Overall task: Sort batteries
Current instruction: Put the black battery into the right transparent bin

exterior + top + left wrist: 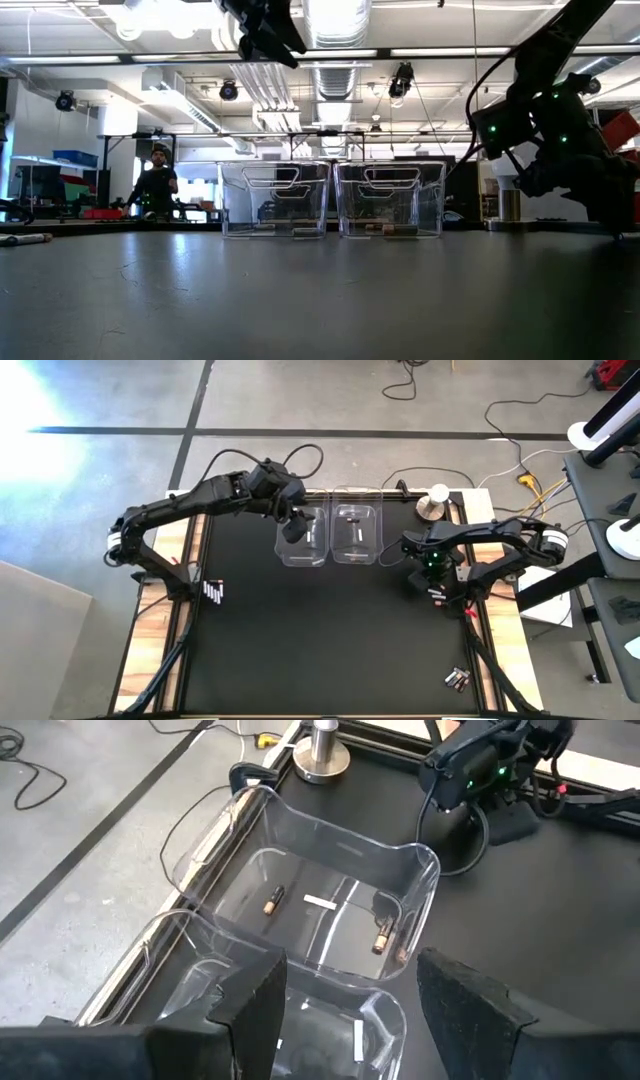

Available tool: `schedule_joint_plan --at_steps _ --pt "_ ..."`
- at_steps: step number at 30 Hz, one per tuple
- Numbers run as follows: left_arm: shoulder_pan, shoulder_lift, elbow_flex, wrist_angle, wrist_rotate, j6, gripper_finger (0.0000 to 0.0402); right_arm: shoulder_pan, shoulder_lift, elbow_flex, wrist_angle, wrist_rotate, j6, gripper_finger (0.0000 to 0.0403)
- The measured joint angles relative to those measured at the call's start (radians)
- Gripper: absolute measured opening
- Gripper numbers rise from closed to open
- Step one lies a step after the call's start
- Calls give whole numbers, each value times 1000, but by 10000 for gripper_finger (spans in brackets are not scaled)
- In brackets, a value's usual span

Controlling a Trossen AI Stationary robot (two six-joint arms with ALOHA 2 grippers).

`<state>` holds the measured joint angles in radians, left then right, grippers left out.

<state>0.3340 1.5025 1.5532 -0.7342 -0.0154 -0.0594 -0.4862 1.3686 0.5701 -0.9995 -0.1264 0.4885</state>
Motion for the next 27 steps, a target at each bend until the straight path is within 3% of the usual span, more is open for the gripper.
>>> schedule_joint_plan --at_steps 8,15,20,27 --pt "-12 -82 0 80 0 -12 204 2 0 -9 9 3 9 29" --pt "-12 -205 -14 136 -1 32 204 2 -31 36 -28 50 15 25" --pt "-13 -274 -36 160 0 41 204 2 -91 143 -112 100 35 25" --pt "-12 -316 -37 168 0 51 204 2 -137 401 -245 172 22 24"
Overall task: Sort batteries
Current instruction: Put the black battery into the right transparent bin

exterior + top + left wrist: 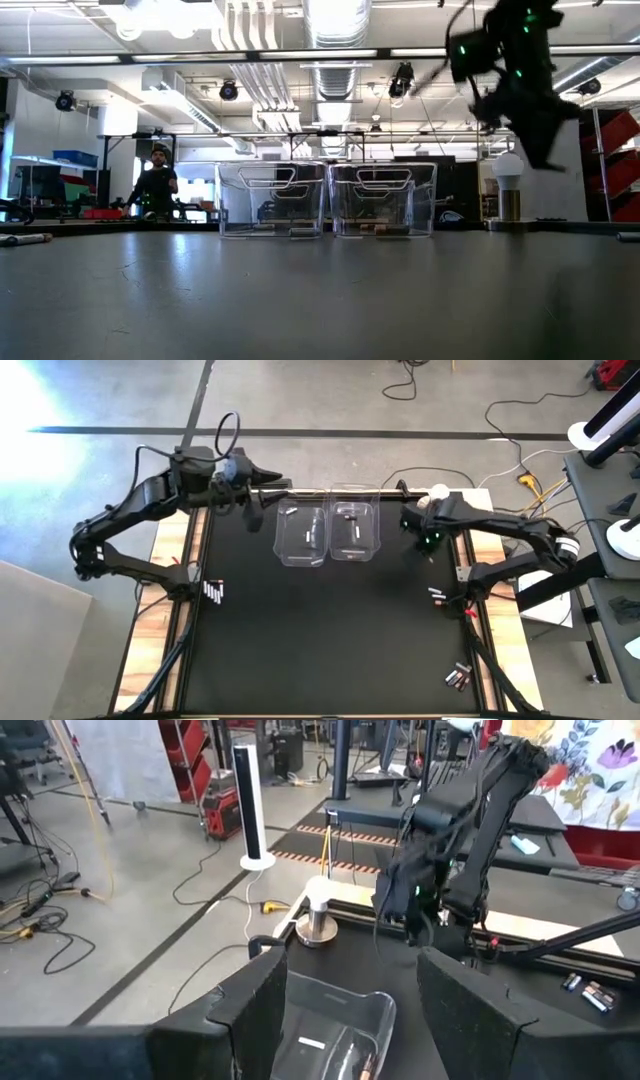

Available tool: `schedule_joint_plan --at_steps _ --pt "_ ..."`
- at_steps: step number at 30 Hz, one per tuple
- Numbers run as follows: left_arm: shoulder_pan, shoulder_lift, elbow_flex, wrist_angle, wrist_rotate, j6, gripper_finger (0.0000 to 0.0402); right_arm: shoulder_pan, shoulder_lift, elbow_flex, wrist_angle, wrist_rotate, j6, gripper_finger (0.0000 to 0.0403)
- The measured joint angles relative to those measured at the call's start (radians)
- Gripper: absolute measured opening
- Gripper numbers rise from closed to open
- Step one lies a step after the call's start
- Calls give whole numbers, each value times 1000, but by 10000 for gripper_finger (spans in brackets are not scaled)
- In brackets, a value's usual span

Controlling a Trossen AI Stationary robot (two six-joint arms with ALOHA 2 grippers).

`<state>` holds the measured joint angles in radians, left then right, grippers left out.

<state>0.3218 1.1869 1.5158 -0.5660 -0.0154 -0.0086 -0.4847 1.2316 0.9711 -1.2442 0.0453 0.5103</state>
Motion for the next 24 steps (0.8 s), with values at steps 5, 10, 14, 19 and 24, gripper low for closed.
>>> schedule_joint_plan --at_steps 5,10,14,19,24 --pt "0 -2 0 15 0 0 204 5 15 205 50 17 -32 24" --pt "0 -6 0 18 1 0 204 11 101 380 184 13 -115 24" --pt "0 -31 -1 16 1 -1 204 11 249 521 189 1 -223 24" --pt "0 -76 -1 -17 0 -3 204 11 453 680 188 -117 -386 24" --pt "0 -118 -1 -65 0 -8 204 7 601 787 171 -157 -469 24"
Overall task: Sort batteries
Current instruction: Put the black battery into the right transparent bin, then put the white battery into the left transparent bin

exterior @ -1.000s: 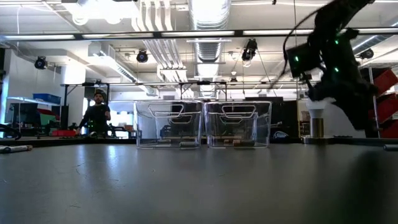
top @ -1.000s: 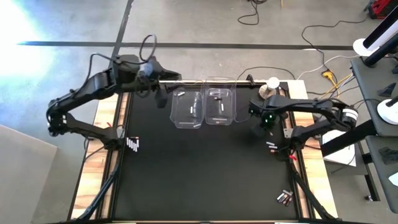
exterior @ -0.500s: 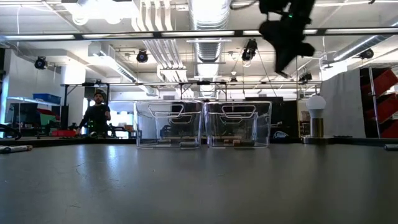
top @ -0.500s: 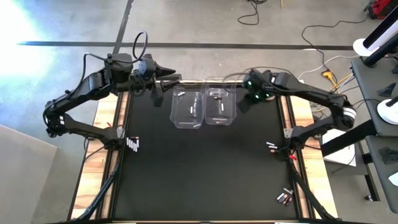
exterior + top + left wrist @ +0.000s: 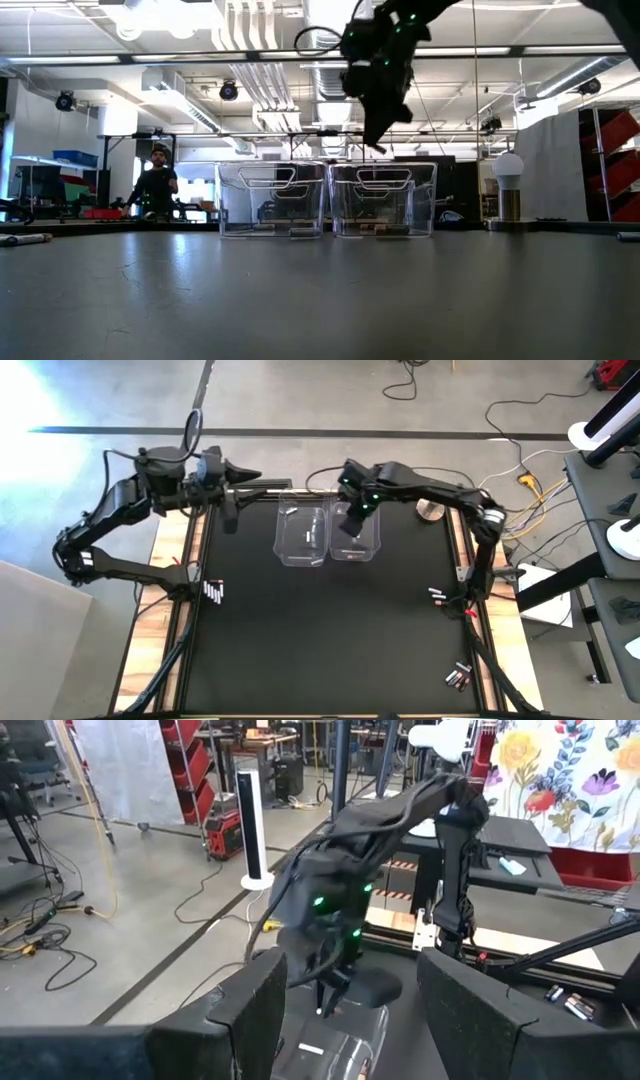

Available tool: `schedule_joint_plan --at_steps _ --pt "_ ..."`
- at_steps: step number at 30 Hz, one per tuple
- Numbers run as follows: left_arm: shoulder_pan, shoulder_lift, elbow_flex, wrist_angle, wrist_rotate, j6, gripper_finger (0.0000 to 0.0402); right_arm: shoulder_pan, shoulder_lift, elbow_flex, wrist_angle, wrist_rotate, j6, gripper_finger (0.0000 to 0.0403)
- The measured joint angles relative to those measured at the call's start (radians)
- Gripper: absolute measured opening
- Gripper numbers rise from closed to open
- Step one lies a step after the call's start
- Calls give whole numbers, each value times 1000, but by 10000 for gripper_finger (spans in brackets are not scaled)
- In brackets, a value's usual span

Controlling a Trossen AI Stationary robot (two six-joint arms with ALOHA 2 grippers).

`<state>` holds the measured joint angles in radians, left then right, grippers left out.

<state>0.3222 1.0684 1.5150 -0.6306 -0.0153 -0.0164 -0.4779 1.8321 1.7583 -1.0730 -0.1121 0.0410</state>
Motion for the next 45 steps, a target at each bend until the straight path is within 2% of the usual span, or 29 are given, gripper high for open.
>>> schedule_joint_plan --at_steps 9,16,25,28,38,45 --pt "0 -17 0 -33 -2 -19 204 -18 139 -7 -32 -27 11 24" --pt "0 -11 0 -35 -3 -15 204 -31 253 -11 19 -19 -16 24" --pt "0 -10 0 -63 -3 -20 204 -36 336 -11 17 -18 -51 25" --pt "0 -10 0 -70 -3 -26 204 -36 338 -11 18 -17 -38 41" --pt "0 -11 0 -69 -3 -27 204 -31 333 -12 -38 -16 -60 129" --pt "0 -11 0 -69 -3 -30 204 -23 325 -12 -115 -16 -68 153"
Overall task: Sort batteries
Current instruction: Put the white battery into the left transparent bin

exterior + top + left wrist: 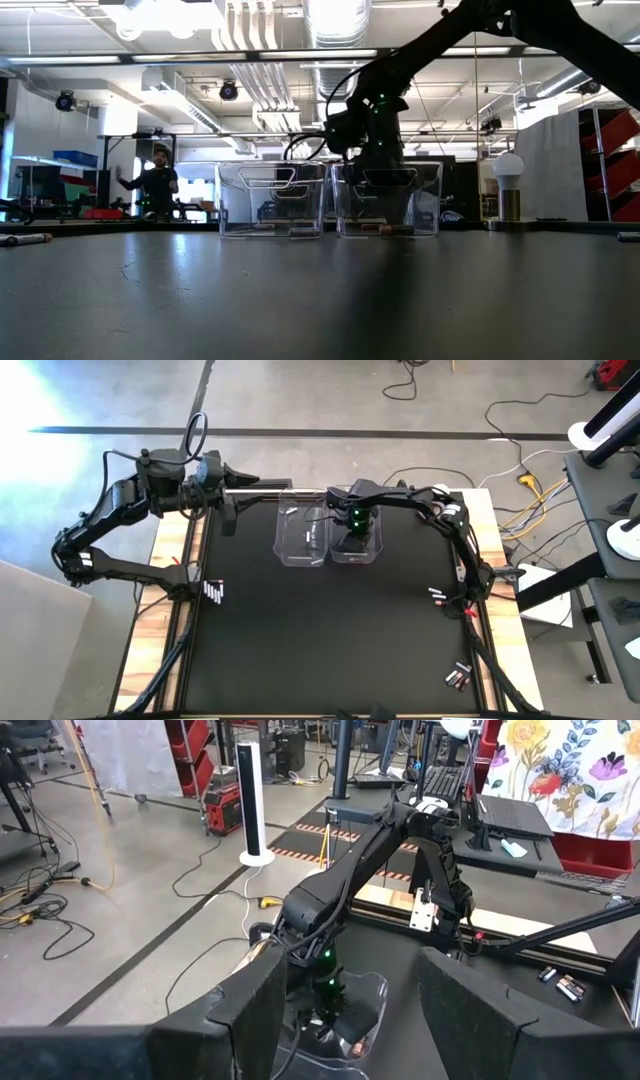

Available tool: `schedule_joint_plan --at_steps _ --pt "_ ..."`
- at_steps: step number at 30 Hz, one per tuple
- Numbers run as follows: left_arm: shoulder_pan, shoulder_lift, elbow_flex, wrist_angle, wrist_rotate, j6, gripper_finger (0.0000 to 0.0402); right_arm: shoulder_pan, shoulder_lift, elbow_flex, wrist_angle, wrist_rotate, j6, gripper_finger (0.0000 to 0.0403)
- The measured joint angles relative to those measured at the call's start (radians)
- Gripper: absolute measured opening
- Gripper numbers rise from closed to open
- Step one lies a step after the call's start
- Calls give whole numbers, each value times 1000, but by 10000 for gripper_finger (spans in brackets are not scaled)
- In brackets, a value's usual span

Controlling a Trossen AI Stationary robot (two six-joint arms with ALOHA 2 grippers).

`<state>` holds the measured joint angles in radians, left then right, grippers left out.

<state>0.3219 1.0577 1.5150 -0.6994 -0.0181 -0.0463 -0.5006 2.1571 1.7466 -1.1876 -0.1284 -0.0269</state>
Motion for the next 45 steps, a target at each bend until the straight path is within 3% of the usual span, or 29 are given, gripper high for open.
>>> schedule_joint_plan --at_steps 8,14,20,25,30,37,42,45 --pt "0 3 0 2 0 0 204 16 -10 0 -101 -3 24 147" --pt "0 3 0 3 0 0 204 23 -61 -1 -80 -3 61 139" --pt "0 3 0 5 -1 0 204 33 -216 -1 -43 13 126 146" --pt "0 3 0 39 -1 1 204 107 -402 -39 -34 149 132 150" --pt "0 3 0 78 0 29 204 224 -611 -201 -35 176 169 141" --pt "0 11 0 97 9 90 204 385 -890 -582 -124 151 516 130" --pt "0 42 0 131 35 125 204 441 -996 -835 -141 75 774 143" --pt "0 68 0 150 46 137 204 443 -1004 -939 -114 19 818 153"
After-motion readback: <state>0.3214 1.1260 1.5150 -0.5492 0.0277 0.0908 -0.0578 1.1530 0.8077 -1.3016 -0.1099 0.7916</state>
